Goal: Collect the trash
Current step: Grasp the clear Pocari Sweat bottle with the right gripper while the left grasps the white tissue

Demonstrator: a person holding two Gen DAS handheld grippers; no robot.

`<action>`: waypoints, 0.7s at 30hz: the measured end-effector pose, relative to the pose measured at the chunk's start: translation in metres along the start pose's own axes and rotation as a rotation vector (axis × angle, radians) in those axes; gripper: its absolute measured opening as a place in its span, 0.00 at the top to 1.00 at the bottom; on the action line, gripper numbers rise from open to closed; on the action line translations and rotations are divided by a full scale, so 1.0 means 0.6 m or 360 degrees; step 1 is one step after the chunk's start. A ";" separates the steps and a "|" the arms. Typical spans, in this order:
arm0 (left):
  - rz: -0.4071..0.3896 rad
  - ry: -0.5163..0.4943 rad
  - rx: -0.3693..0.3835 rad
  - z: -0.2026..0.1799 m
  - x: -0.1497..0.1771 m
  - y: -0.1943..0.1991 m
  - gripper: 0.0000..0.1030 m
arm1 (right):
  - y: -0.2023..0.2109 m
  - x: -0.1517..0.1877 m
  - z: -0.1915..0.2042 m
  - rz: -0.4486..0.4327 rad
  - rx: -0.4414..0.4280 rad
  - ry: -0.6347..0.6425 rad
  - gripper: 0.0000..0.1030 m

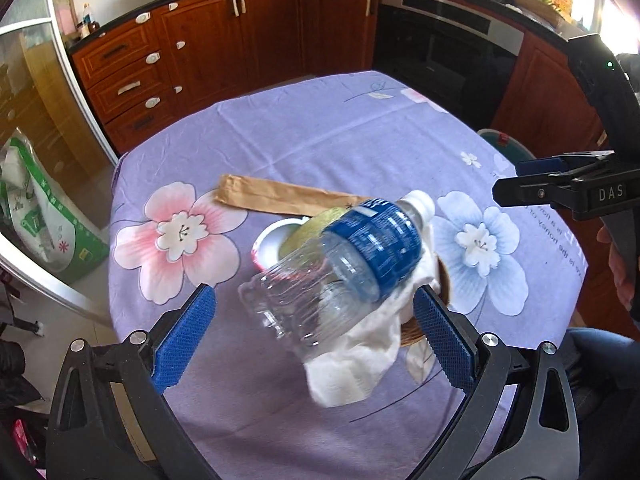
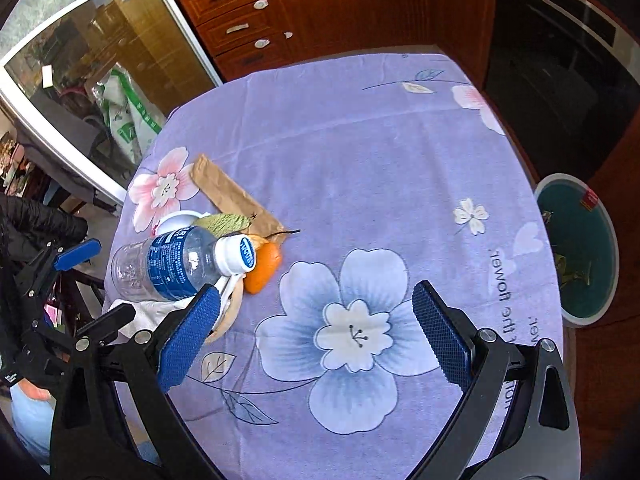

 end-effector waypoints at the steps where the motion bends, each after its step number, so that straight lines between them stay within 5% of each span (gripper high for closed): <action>1: 0.0001 0.0006 0.0008 0.009 0.004 -0.002 0.04 | -0.007 0.001 0.010 0.0015 -0.0002 0.0018 0.10; 8: -0.0006 -0.0011 0.0000 0.047 0.026 -0.019 0.04 | -0.029 -0.004 0.030 -0.0003 0.0175 0.0171 0.10; 21: 0.0026 -0.0178 0.0202 0.024 0.039 -0.048 0.04 | -0.065 0.001 0.051 0.0038 0.0184 0.0237 0.11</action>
Point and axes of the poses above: each gripper's, at about its wrist camera, not at the fingertips, and y roughly against the way its jaws point, z to its left, x to its underside, the point moved 7 cm from there along -y, roughly the way its jaws point, and after that the axes turned 1 degree about -y, right-handed, at the moved point
